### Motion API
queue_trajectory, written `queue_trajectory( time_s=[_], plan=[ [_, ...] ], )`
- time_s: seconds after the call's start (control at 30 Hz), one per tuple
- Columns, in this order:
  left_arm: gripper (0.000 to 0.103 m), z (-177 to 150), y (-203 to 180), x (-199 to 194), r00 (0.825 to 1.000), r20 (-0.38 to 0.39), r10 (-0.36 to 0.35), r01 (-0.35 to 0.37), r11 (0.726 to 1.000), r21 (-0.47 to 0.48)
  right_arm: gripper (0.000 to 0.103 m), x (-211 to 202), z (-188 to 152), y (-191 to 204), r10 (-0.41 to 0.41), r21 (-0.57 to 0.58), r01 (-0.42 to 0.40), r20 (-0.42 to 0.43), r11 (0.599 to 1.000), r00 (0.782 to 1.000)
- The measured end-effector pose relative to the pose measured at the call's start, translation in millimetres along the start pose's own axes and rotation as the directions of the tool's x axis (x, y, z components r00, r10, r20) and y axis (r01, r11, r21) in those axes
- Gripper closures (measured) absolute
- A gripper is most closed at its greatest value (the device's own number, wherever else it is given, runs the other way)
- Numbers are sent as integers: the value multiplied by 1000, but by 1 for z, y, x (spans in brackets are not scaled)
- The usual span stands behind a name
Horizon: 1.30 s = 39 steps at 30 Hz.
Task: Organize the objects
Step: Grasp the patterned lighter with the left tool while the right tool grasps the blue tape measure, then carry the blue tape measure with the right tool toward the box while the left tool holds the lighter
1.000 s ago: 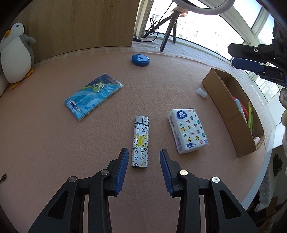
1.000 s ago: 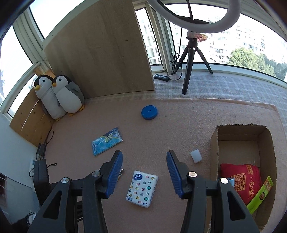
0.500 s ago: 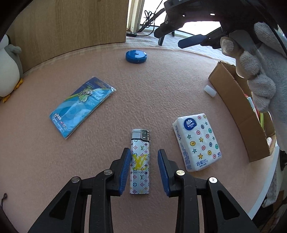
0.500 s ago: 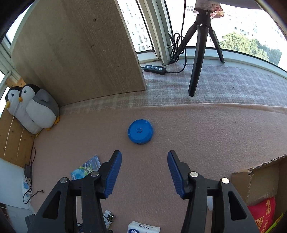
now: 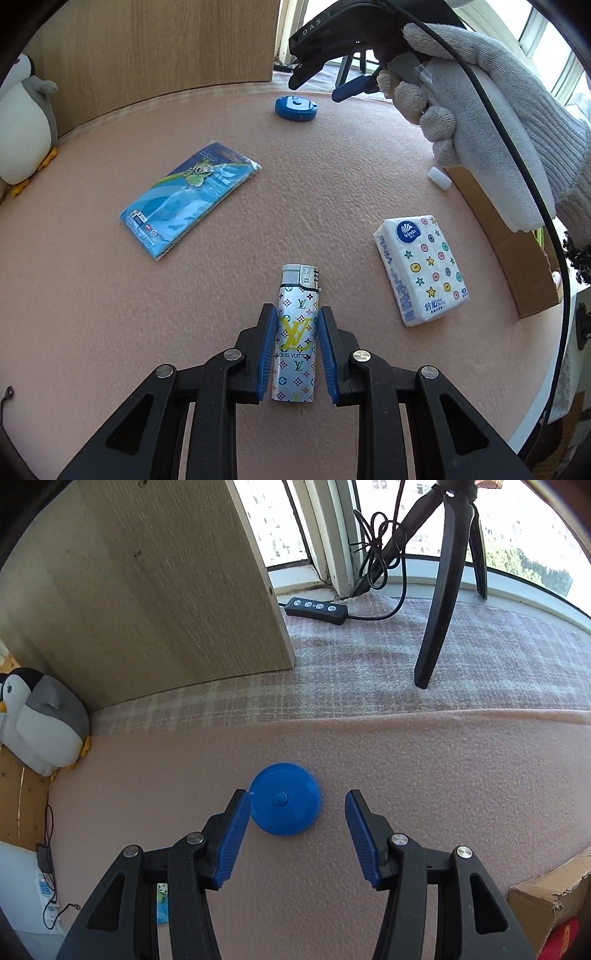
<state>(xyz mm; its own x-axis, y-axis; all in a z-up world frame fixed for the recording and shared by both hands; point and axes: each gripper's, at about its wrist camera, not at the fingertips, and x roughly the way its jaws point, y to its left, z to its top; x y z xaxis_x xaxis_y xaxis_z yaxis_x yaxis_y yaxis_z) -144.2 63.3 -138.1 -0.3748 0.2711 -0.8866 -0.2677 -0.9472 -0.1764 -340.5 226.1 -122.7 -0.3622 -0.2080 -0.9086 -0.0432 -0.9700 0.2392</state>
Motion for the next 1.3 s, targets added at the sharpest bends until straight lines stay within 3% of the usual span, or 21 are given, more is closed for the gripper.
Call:
queue_trajectory(
  time_s=[0.37, 0.67, 1.3],
  plan=[
    [78, -43, 27, -27, 1000, -10, 15, -15, 998, -55, 54, 30, 11, 26, -75, -72, 73, -21, 995, 997],
    [78, -53, 37, -28, 1000, -19, 7, -8, 997, -83, 57, 36, 1, 44, -115, -131, 110, -27, 985, 993],
    [78, -50, 44, -27, 1000, 3, -21, 21, 993, -116, 57, 2, -96, 63, -34, -156, 14, -125, 988, 992]
  ],
)
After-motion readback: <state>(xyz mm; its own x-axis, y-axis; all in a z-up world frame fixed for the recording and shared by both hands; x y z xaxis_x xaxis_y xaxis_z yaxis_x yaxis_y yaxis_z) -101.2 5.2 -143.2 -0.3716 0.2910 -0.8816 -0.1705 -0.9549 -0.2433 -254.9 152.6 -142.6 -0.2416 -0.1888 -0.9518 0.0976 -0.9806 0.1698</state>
